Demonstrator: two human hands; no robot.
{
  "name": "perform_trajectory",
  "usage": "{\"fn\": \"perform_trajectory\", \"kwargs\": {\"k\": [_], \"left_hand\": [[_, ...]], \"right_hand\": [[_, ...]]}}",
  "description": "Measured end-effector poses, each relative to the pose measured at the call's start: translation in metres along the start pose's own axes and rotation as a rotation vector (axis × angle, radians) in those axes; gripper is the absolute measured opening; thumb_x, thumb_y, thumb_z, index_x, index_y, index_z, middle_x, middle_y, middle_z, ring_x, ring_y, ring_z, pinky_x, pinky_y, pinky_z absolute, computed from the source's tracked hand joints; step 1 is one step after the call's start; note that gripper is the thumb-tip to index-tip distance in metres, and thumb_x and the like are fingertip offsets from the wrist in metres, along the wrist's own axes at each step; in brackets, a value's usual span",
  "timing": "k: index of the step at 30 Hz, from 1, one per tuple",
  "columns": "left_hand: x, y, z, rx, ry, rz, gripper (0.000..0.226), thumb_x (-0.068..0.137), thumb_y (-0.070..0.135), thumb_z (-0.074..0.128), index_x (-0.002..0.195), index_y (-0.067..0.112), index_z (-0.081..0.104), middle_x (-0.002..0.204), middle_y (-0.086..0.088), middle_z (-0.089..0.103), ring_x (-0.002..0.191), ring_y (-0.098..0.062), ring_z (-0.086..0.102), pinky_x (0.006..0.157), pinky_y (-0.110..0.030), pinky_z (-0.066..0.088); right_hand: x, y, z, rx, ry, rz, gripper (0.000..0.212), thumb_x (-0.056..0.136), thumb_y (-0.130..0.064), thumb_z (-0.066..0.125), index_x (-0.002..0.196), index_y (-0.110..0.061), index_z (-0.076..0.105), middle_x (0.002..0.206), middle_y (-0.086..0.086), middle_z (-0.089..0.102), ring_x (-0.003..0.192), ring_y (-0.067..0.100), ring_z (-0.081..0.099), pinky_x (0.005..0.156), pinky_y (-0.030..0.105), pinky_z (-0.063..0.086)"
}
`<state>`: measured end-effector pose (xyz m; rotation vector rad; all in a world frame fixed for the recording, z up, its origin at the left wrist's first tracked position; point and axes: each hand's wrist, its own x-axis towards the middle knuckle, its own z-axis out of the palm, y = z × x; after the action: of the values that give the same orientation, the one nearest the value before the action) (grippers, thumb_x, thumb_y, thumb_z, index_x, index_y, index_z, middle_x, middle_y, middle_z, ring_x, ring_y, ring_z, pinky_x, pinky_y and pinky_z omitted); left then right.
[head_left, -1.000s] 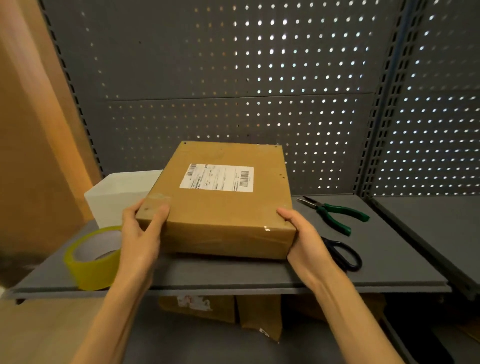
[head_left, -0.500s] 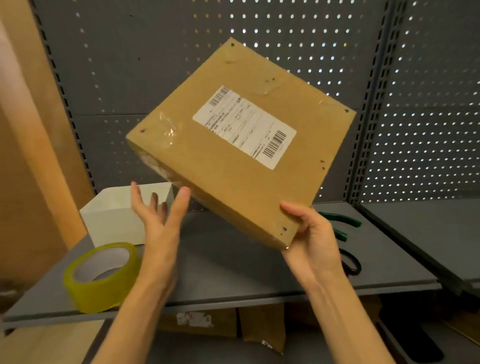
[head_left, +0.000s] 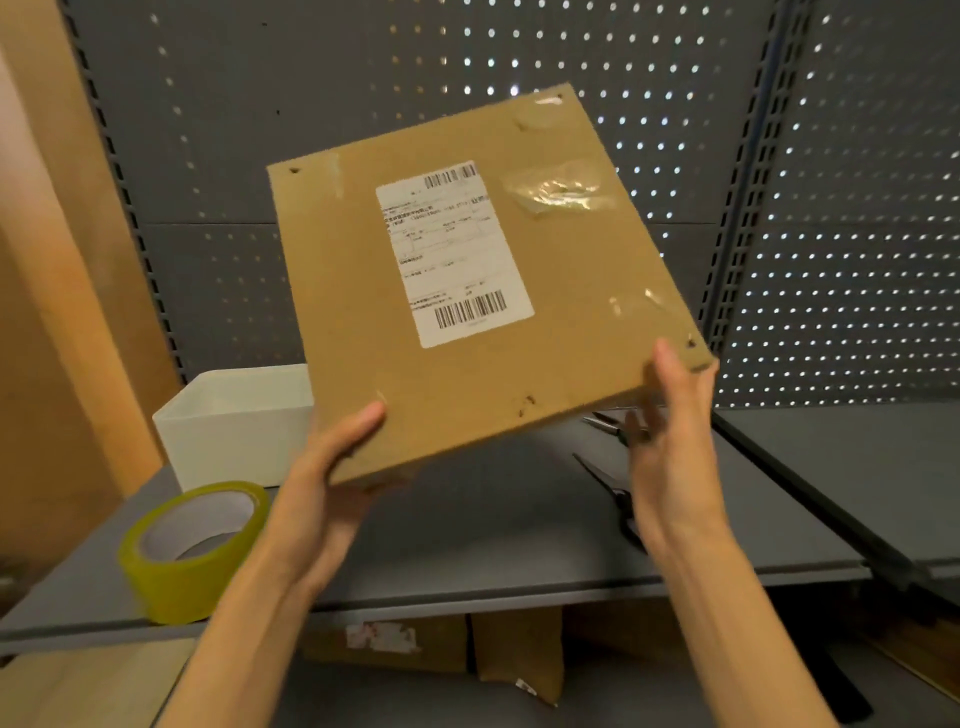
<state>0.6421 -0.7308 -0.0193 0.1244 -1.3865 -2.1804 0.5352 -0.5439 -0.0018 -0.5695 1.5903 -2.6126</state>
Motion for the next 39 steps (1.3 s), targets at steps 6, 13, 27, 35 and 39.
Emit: {"fn": "perform_trajectory", "kwargs": {"k": [6, 13, 27, 35, 39], "left_hand": [[-0.002, 0.007, -0.016, 0.050, 0.088, -0.030, 0.026, 0.068, 0.022, 0.063, 0.093, 0.018, 0.068, 0.087, 0.002, 0.072, 0.083, -0.014, 0.061, 0.070, -0.029, 0.048], [-0.002, -0.015, -0.024, 0.101, 0.212, -0.048, 0.024, 0.076, 0.028, 0.056, 0.096, 0.018, 0.063, 0.078, 0.007, 0.072, 0.085, -0.014, 0.059, 0.074, -0.031, 0.045], [0.009, -0.044, -0.031, 0.251, 0.328, -0.096, 0.016, 0.090, 0.037, 0.050, 0.093, 0.027, 0.062, 0.094, 0.002, 0.067, 0.086, -0.013, 0.060, 0.072, -0.028, 0.044], [0.022, -0.044, -0.029, 0.280, 0.347, -0.116, 0.018, 0.089, 0.039, 0.050, 0.092, 0.026, 0.062, 0.090, 0.001, 0.066, 0.082, -0.013, 0.060, 0.068, -0.028, 0.044], [0.024, -0.044, -0.032, 0.324, 0.325, -0.122, 0.017, 0.090, 0.041, 0.048, 0.093, 0.030, 0.060, 0.094, 0.001, 0.065, 0.086, -0.014, 0.059, 0.071, -0.029, 0.045]], "right_hand": [[-0.008, 0.017, -0.010, -0.092, 0.038, -0.005, 0.061, 0.075, -0.051, 0.055, 0.133, -0.032, 0.047, 0.124, -0.014, 0.059, 0.118, 0.003, 0.051, 0.095, 0.023, 0.040], [-0.017, 0.043, -0.016, -0.097, 0.150, 0.084, 0.029, 0.089, -0.039, 0.054, 0.116, -0.031, 0.055, 0.107, -0.014, 0.060, 0.099, -0.002, 0.054, 0.075, 0.015, 0.039], [-0.009, 0.072, -0.021, -0.261, 0.210, 0.237, 0.029, 0.089, -0.045, 0.053, 0.112, -0.031, 0.042, 0.105, -0.009, 0.050, 0.088, 0.002, 0.048, 0.071, 0.020, 0.036], [0.004, 0.067, -0.018, -0.314, 0.154, 0.251, 0.014, 0.089, -0.041, 0.056, 0.080, -0.033, 0.049, 0.085, -0.015, 0.054, 0.077, -0.004, 0.048, 0.059, 0.014, 0.034], [0.006, 0.069, -0.017, -0.362, 0.159, 0.243, 0.017, 0.089, -0.044, 0.055, 0.078, -0.033, 0.049, 0.086, -0.013, 0.055, 0.080, -0.001, 0.049, 0.061, 0.017, 0.036]]}}
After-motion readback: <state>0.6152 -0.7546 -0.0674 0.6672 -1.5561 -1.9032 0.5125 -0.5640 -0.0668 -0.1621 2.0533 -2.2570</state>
